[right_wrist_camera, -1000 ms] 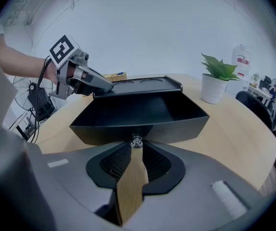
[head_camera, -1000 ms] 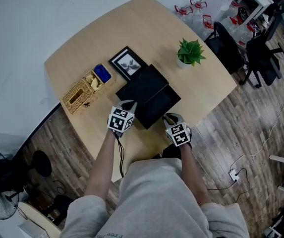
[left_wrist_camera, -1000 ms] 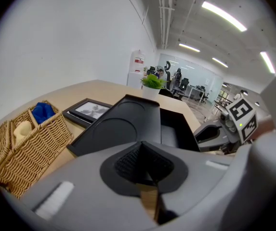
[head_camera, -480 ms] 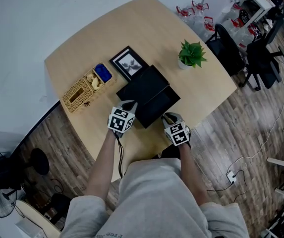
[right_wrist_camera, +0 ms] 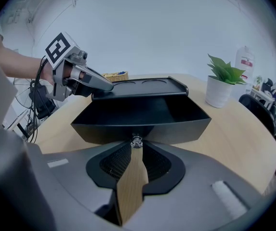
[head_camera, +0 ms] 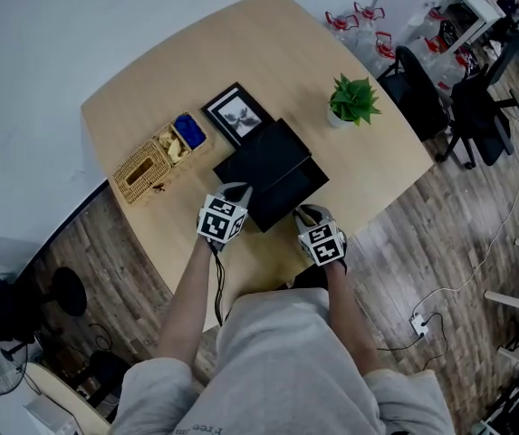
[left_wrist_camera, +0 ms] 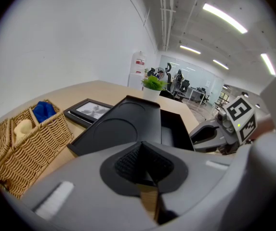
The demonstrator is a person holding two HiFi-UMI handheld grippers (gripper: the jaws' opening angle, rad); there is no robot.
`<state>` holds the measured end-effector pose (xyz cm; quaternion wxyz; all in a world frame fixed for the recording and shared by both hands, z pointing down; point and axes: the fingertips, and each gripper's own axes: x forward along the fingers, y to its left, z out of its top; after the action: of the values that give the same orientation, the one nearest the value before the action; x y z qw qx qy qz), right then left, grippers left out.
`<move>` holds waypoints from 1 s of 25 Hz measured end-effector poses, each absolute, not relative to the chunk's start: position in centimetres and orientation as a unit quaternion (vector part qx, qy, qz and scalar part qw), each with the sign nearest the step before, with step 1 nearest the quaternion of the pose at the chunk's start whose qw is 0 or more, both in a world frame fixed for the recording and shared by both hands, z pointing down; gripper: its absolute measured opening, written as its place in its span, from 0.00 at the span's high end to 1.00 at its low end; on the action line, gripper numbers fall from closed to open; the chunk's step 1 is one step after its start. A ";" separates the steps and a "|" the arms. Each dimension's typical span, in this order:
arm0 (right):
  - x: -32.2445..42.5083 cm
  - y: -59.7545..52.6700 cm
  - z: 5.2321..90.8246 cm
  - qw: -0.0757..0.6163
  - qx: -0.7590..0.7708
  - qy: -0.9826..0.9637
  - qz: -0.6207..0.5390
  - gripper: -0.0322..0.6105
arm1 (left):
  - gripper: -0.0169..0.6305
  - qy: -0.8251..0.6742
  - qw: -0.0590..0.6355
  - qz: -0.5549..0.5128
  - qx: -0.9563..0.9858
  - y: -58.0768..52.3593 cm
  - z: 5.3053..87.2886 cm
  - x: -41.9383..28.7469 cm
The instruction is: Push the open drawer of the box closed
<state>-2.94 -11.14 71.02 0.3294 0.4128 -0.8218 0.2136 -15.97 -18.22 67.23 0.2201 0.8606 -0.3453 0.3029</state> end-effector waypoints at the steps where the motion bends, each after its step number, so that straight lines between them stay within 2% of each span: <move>1: -3.0 -11.2 71.0 0.329 0.413 -0.822 0.213 0.84 | 0.89 -0.345 0.220 0.303 0.861 -18.2 67.2 -16.0; 25: -4.4 -13.3 70.7 0.330 0.405 -0.826 0.213 0.84 | 0.89 -0.347 0.221 0.299 0.861 -18.2 67.3 -16.0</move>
<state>-4.36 -13.32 70.74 0.3303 0.4045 -0.8258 0.2130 -15.97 -18.24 67.29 0.2212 0.8607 -0.3473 0.2994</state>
